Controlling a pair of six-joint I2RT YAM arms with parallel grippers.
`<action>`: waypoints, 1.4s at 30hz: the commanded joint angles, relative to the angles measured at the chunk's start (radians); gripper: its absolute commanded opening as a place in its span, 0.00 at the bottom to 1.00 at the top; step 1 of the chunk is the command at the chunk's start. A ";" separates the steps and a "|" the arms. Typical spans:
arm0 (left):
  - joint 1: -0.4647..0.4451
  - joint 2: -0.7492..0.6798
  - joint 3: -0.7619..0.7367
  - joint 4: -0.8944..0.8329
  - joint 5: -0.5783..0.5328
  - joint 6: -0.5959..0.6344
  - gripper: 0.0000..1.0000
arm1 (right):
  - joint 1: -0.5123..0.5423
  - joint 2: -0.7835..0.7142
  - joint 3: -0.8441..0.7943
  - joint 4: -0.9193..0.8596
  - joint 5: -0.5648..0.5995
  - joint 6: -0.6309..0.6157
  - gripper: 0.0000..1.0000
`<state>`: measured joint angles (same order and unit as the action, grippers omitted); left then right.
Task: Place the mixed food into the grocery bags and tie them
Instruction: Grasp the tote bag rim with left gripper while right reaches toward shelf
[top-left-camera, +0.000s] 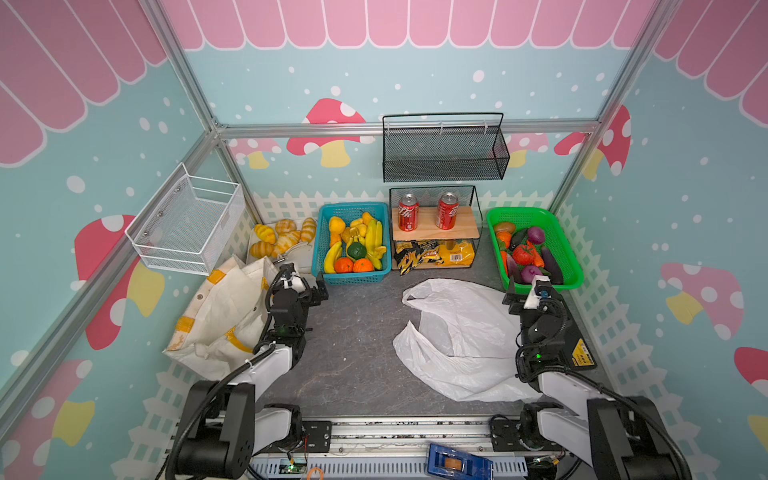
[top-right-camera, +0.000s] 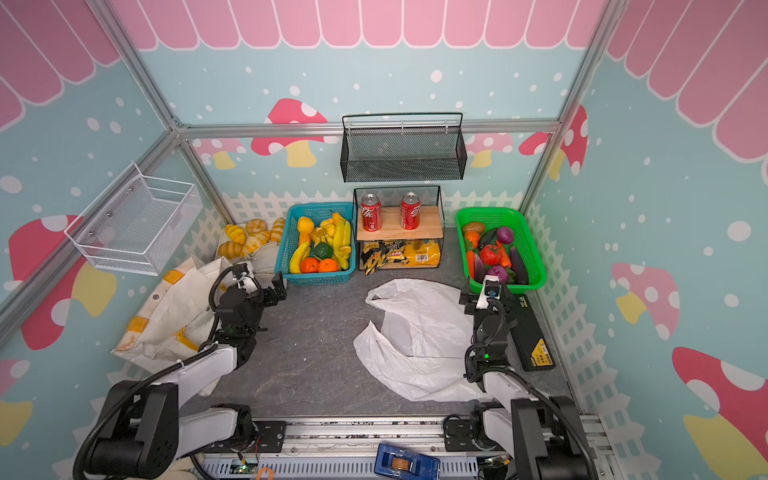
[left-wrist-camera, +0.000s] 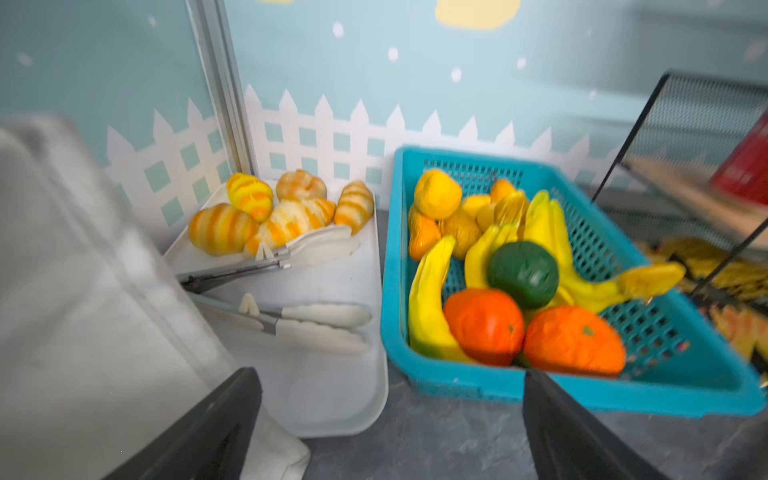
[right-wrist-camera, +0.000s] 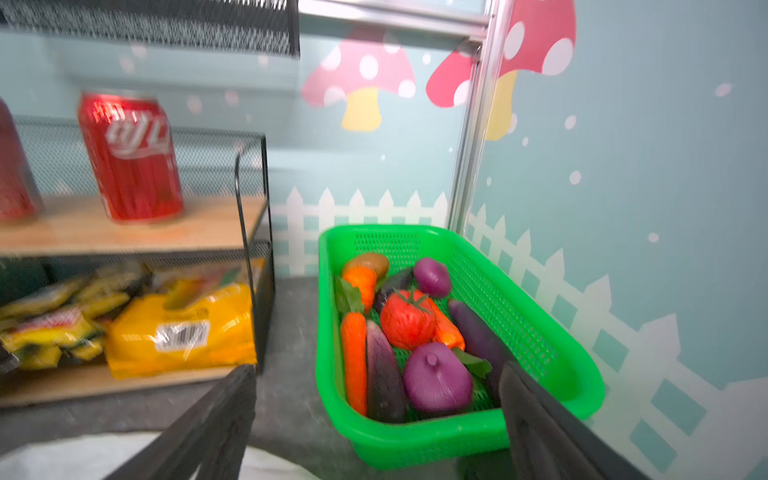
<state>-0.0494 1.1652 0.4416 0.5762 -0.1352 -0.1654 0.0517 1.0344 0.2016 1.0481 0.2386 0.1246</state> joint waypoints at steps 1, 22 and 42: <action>-0.013 -0.061 0.051 -0.217 0.089 -0.242 0.95 | 0.024 -0.082 0.078 -0.301 -0.063 0.177 0.88; -0.606 -0.046 0.634 -1.299 -0.151 -0.206 0.83 | 0.410 0.215 0.443 -0.814 -0.416 0.179 0.88; 0.076 -0.014 0.842 -1.718 -0.375 0.083 0.78 | 0.423 0.233 0.339 -0.580 -0.476 0.155 0.92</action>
<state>0.0044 1.1316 1.2911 -1.1664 -0.4683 -0.1265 0.4713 1.2633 0.5644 0.4206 -0.2012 0.2825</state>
